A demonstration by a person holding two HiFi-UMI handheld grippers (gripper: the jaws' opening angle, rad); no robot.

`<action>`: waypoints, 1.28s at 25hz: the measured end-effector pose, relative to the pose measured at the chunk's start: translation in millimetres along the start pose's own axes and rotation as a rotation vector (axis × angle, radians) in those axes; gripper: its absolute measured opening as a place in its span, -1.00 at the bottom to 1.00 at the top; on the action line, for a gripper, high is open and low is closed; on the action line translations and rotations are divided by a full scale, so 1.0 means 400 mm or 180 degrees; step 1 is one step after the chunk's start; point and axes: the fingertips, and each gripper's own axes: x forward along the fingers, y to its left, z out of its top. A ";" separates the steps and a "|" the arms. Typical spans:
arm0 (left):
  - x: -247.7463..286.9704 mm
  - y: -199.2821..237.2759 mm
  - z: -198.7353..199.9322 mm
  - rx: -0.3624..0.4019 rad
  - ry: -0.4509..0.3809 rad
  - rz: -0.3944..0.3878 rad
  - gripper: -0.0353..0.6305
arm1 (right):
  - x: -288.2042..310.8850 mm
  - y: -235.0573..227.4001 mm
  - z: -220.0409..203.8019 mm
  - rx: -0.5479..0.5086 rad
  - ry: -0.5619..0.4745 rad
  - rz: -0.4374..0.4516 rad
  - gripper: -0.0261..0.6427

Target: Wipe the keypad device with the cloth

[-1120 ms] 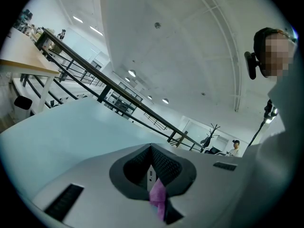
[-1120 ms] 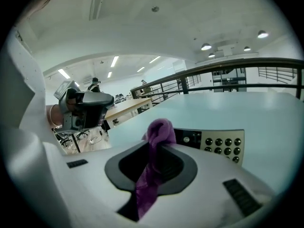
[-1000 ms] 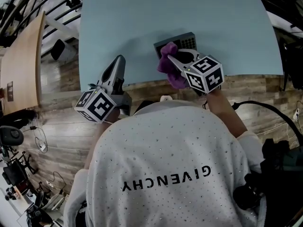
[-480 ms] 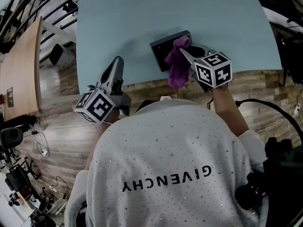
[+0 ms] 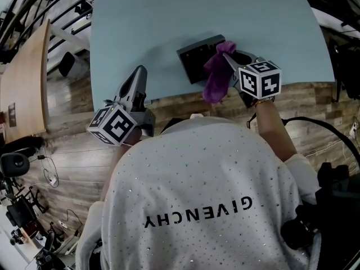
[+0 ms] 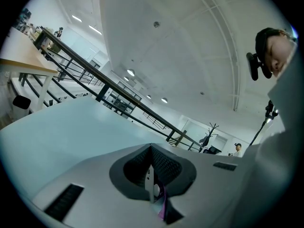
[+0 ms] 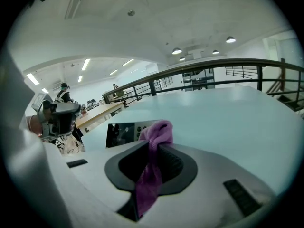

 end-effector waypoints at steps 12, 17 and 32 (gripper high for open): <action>-0.026 0.026 0.010 -0.0051 -0.0088 0.0102 -0.89 | -0.010 -0.038 -0.016 0.0479 -0.0028 -0.0120 -0.76; -0.028 0.039 -0.004 -0.0104 -0.0087 0.0127 -0.89 | 0.009 0.059 0.030 0.0234 -0.0088 0.0176 -0.77; -0.044 0.064 -0.005 -0.0192 -0.0095 0.0172 -0.89 | 0.091 0.290 -0.053 -0.0263 0.0377 0.0970 -0.77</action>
